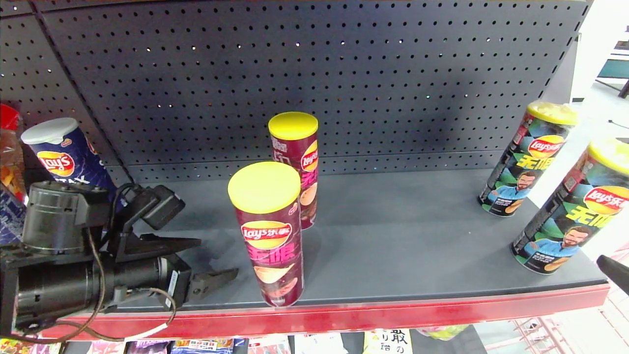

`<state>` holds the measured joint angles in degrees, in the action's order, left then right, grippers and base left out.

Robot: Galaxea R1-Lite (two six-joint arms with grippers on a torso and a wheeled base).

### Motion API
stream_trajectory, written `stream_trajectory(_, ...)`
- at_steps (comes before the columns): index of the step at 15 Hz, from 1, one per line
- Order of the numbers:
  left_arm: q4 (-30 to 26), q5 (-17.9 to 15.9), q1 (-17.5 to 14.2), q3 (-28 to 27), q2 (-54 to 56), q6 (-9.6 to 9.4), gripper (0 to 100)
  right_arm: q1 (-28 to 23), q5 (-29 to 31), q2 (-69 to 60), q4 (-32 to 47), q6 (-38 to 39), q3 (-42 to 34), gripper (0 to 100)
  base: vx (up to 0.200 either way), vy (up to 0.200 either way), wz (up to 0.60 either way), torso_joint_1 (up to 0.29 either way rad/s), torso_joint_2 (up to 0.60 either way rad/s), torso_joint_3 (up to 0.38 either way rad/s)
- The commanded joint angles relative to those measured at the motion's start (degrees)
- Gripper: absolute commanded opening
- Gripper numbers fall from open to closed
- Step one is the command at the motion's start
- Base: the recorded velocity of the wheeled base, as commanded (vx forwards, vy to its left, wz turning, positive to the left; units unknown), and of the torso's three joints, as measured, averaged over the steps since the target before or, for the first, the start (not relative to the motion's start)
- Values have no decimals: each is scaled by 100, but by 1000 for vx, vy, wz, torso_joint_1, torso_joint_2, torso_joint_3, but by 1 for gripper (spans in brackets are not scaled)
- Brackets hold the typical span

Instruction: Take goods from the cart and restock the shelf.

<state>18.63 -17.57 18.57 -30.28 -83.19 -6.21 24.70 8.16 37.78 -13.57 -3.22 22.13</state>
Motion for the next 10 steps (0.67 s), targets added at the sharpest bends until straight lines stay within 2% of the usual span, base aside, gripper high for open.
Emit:
stream_trajectory(1,9,-10,95,-118,-321,-4,100,-9,2,-7,-5,5,20,100,0,0,0,0,0,0)
stream_trajectory(4,9,-10,279,-250,-523,-4,100,-9,2,19,-5,58,29,100,0,0,0,0,0,0)
stream_trajectory(10,18,-19,341,-575,-822,-12,100,-9,2,45,-5,85,29,100,0,0,0,0,0,0)
